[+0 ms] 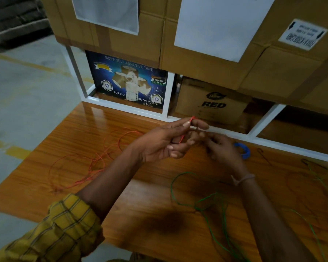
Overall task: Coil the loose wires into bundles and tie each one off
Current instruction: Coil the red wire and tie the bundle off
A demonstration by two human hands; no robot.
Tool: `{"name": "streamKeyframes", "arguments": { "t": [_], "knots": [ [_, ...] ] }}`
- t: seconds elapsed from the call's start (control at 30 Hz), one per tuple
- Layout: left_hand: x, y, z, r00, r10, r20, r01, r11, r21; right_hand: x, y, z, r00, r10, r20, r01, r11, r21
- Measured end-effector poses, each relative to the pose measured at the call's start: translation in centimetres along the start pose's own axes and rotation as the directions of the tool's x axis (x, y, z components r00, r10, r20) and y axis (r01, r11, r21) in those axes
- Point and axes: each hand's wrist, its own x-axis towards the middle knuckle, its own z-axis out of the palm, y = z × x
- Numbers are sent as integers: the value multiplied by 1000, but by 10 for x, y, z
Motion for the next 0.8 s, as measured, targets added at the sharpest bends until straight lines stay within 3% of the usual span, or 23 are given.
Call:
{"name": "streamKeyframes", "arguments": {
  "t": [0.07, 0.27, 0.4, 0.47, 0.57, 0.63, 0.7, 0.8],
  "knots": [
    [8, 1, 4, 995, 67, -67, -69, 997, -29, -13, 8, 7, 1000, -21, 13, 22, 997, -79],
    [37, 3, 8, 917, 185, -353, -205, 978, -21, -44, 6, -5, 982, -86, 170, 95, 994, -47],
    [50, 13, 14, 817, 263, -513, -134, 952, 276, -52, -2, -38, 913, -188, 361, 137, 977, 160],
    [55, 16, 15, 781, 327, -533, -38, 876, 482, -57, -11, -58, 881, -255, 398, 170, 957, 236],
    [64, 14, 16, 819, 375, -434, 143, 599, 788, -57, -31, -93, 850, -314, 422, 208, 938, 278],
    [68, 12, 22, 860, 316, -400, 228, 463, 857, -50, -43, -114, 837, -379, 394, 277, 915, 293],
    [70, 12, 31, 888, 247, -388, 258, 431, 864, -40, -50, -130, 842, -435, 318, 345, 888, 303],
    [71, 12, 48, 915, 141, -377, 238, 565, 790, -18, -51, -146, 877, -451, 166, 394, 873, 289]
  ]
}}
